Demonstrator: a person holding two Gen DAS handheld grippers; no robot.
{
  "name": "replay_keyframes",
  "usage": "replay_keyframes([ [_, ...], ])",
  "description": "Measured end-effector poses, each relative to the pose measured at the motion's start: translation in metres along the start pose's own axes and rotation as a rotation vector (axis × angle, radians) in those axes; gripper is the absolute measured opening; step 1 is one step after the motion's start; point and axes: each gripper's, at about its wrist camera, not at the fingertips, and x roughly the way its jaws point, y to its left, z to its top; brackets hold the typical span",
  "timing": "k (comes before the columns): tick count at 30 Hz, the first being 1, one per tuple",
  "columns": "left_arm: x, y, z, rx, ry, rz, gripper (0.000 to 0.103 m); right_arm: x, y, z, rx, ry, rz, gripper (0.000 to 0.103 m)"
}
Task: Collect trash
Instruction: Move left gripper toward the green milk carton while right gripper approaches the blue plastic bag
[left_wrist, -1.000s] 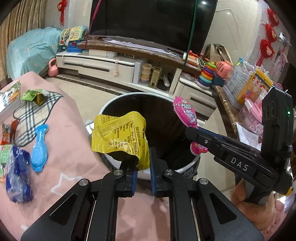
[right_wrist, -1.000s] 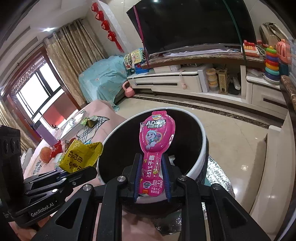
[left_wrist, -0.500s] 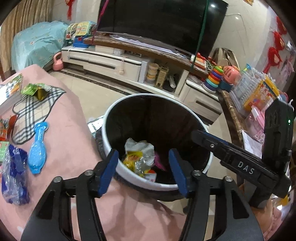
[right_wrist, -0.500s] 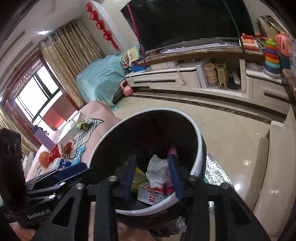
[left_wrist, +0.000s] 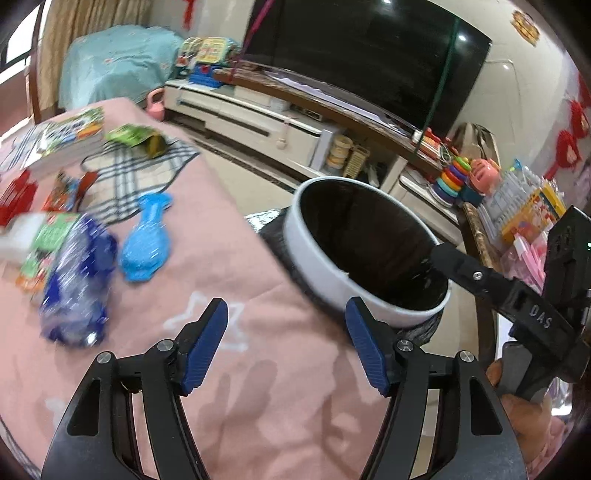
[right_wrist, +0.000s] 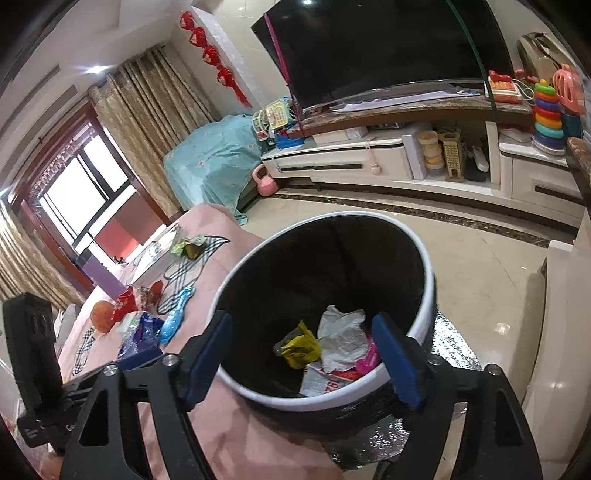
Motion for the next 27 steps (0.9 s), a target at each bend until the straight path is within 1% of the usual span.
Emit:
replay_keyframes([
  [3,-0.012,0.015,-0.01,-0.036,-0.011,0.02,0.068,-0.003,0.013,-0.003,-0.028,-0.012,-0.008,0.092],
  [5,-0.022,0.027,-0.017,-0.067,-0.019,0.025,0.068,-0.005,0.024,-0.006,-0.05,-0.018,-0.003,0.094],
  [13,-0.051,0.073,-0.038,-0.154,-0.053,0.083,0.068,-0.002,0.063,-0.021,-0.119,-0.009,0.036,0.096],
  [27,-0.081,0.144,-0.072,-0.291,-0.067,0.186,0.068,0.02,0.123,-0.059,-0.202,0.081,0.12,0.097],
])
